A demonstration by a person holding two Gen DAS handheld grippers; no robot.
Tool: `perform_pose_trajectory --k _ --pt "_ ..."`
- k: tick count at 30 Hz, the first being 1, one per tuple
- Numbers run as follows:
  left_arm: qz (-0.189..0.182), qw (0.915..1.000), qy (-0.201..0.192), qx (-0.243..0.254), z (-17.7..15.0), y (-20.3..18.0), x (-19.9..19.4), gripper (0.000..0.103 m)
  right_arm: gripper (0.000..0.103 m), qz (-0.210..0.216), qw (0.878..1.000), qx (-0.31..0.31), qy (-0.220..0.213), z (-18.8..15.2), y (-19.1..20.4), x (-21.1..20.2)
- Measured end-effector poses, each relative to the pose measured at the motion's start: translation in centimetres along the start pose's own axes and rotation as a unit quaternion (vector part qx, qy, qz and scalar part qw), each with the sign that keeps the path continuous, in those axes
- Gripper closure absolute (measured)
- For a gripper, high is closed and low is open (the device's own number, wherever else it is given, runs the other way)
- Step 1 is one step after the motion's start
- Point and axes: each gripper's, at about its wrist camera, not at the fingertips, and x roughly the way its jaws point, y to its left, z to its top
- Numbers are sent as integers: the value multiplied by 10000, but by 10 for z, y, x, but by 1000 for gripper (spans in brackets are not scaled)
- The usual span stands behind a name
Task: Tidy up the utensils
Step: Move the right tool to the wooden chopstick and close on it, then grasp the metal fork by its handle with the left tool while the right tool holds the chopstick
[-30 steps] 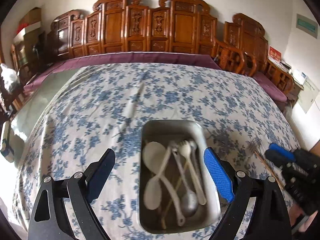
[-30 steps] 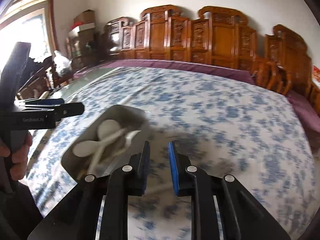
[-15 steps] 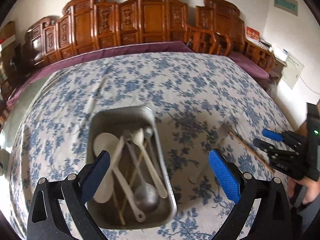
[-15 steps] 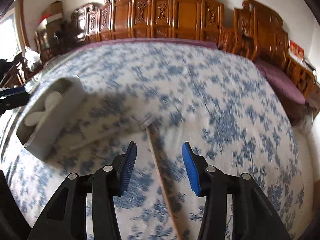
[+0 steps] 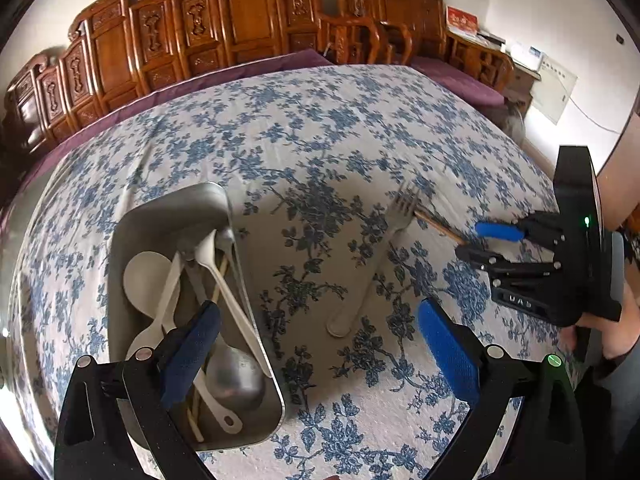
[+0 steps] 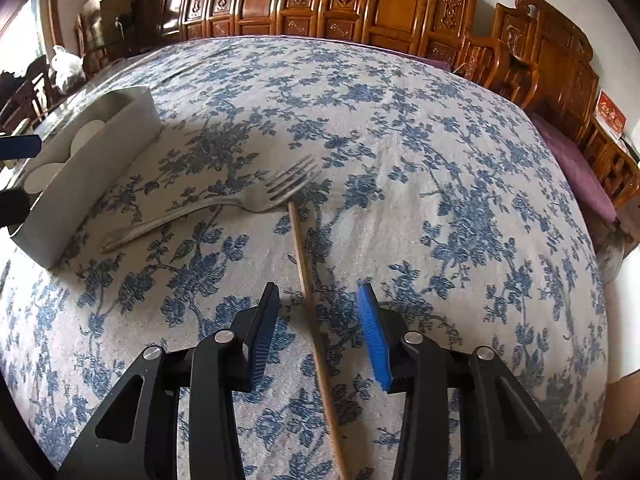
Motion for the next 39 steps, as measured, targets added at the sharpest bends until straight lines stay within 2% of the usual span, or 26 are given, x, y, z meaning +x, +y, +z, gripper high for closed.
perform_pose_trajectory --k 1,4,6,8,10,16,20,24,33,36,38,39 --pt "-42 10000 32 8 0 -2 1 8 60 1 10000 22 30 0 -2 0" --pt "-94 9999 65 77 -1 -6 2 8 70 -50 9999 103 118 0 -10 -1" --pt "-129 9998 37 143 -1 -9 0 8 77 -30 9996 216 189 -1 -18 -1" --pt "-248 9996 12 150 -2 -9 0 8 90 -190 9992 260 222 -2 -24 -2" --pt "-273 9995 63 119 -2 -10 2 8 94 -231 9987 370 258 -4 -32 -3" --pt "-204 9995 102 224 -1 -15 5 8 95 -203 9979 564 260 -6 -46 -2" --pt "-461 9985 90 277 2 -19 3 8 96 -159 9980 560 253 -4 -46 -1" --pt "-340 9980 203 498 7 -32 7 8 96 -49 9981 556 252 -3 -47 0" --pt "-316 9958 498 704 28 -54 45 8 96 77 9983 543 202 -4 -50 0" --pt "-321 9941 618 828 39 -61 61 22 96 81 9984 520 186 -5 -49 -1" --pt "-305 9927 698 932 44 -65 71 37 96 103 9984 524 182 -5 -50 -1" --pt "-293 9922 737 966 46 -66 75 39 96 115 9984 525 175 -4 -50 0"
